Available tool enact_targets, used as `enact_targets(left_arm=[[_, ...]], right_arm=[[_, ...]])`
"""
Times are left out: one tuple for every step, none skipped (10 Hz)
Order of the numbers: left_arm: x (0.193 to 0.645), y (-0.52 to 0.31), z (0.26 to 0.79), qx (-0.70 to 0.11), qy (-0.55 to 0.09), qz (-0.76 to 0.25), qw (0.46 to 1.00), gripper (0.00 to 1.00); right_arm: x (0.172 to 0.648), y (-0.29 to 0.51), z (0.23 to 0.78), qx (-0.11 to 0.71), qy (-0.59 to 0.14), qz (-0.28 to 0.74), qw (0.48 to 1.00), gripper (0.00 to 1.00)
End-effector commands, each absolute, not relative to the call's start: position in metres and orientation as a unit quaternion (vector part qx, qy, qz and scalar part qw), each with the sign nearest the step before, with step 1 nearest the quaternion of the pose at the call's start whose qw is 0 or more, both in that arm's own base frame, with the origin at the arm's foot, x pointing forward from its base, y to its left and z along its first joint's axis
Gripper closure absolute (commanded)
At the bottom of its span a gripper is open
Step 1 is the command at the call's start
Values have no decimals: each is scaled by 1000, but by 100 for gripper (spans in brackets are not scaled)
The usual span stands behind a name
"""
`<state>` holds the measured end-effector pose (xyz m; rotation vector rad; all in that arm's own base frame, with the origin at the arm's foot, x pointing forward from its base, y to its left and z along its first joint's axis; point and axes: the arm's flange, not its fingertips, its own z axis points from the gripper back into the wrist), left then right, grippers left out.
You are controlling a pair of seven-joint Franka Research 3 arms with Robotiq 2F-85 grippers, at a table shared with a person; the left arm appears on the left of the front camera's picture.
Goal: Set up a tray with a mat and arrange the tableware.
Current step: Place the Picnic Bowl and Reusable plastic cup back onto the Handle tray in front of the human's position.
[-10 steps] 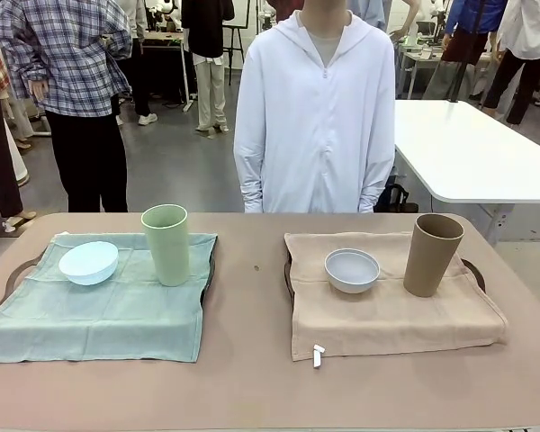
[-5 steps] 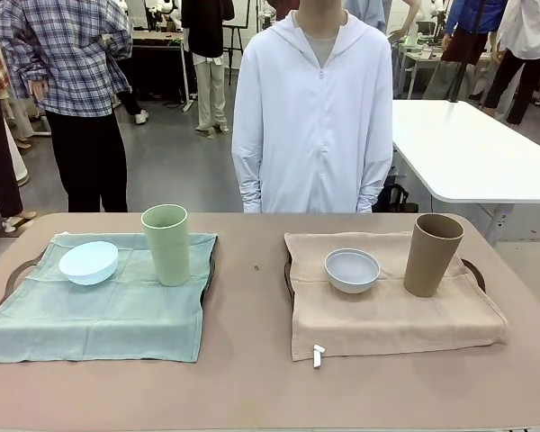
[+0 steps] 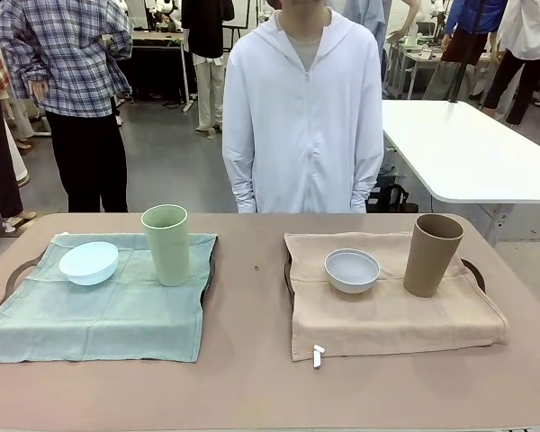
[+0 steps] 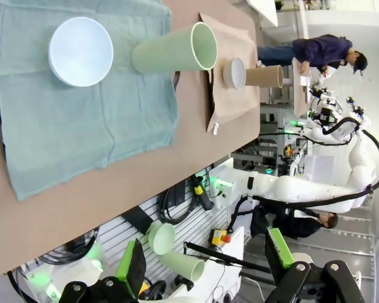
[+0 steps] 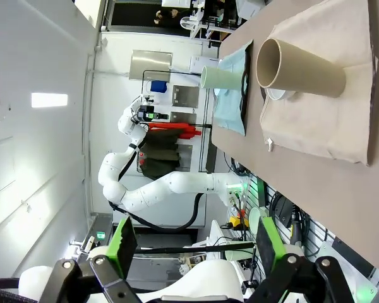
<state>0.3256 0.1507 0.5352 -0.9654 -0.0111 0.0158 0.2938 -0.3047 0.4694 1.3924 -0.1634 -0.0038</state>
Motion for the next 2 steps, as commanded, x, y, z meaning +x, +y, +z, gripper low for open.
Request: enact_targets(left_arm=[[322,150,535,-468,-9,7,884,0],[322,150,535,-468,-9,7,884,0]], right_arm=[[293,-306,467,642,-79,0,763,0],[293,-306,467,642,-79,0,763,0]])
